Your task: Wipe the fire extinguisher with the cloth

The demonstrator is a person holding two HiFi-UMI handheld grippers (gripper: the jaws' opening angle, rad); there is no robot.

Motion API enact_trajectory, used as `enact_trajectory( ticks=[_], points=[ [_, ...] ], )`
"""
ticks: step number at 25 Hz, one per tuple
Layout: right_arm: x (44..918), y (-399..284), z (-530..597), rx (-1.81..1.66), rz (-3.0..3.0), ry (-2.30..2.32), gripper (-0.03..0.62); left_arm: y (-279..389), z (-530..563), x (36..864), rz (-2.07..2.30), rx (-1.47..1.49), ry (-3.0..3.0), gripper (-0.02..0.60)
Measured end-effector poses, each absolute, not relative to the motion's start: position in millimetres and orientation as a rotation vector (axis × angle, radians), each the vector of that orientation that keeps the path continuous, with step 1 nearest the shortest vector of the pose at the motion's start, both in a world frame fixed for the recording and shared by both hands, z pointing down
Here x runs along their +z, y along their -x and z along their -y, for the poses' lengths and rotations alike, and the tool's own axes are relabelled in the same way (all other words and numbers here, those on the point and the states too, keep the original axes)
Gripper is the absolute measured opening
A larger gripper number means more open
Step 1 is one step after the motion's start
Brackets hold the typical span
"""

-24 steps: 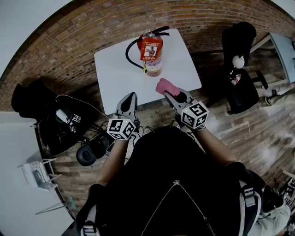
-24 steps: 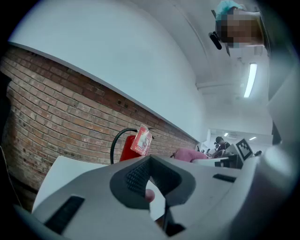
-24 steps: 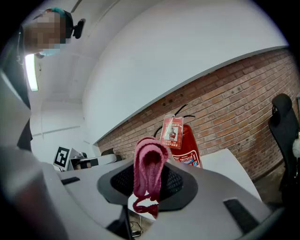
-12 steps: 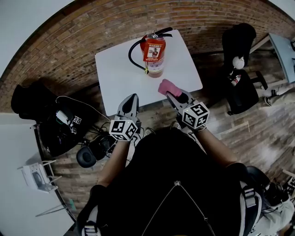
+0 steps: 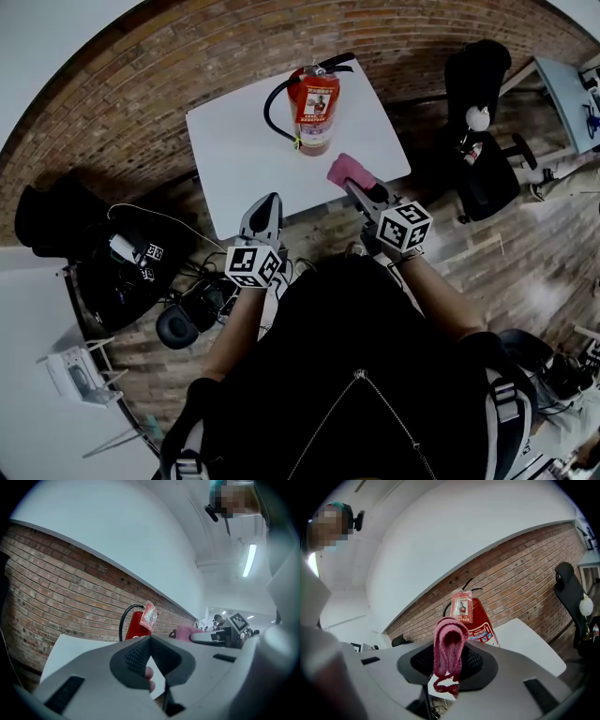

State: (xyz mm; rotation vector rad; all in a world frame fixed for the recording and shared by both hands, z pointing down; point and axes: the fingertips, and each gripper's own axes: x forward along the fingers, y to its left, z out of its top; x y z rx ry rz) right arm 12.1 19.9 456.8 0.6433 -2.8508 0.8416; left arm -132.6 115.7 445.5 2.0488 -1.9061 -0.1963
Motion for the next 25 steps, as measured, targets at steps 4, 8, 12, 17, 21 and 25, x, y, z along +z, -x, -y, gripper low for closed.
enact_trajectory(
  ticks=[4,8,12,17,21,25],
  points=[
    [455,-15,-13,0.87,2.85,-0.712,0.117,135,-116,449,1.872,-0.196,-2.075,0.005],
    [453,-16,-7,0.898,2.857,-0.757,0.117,141,-113,455,1.854,-0.184,-2.086,0.005],
    [455,-22,9,0.933,2.866,-0.758,0.117,146,-99,459,1.882,-0.183,-2.045,0.005],
    [462,-24,50,0.993,2.873,-0.701,0.117,147,-76,461,1.952,-0.153,-1.975,0.005],
    [467,-22,82,1.049,2.874,-0.593,0.117,145,-61,464,2.038,-0.164,-1.855,0.005],
    [475,-18,117,1.201,2.849,-0.47,0.117,144,-44,466,2.135,-0.155,-1.723,0.005]
  ],
)
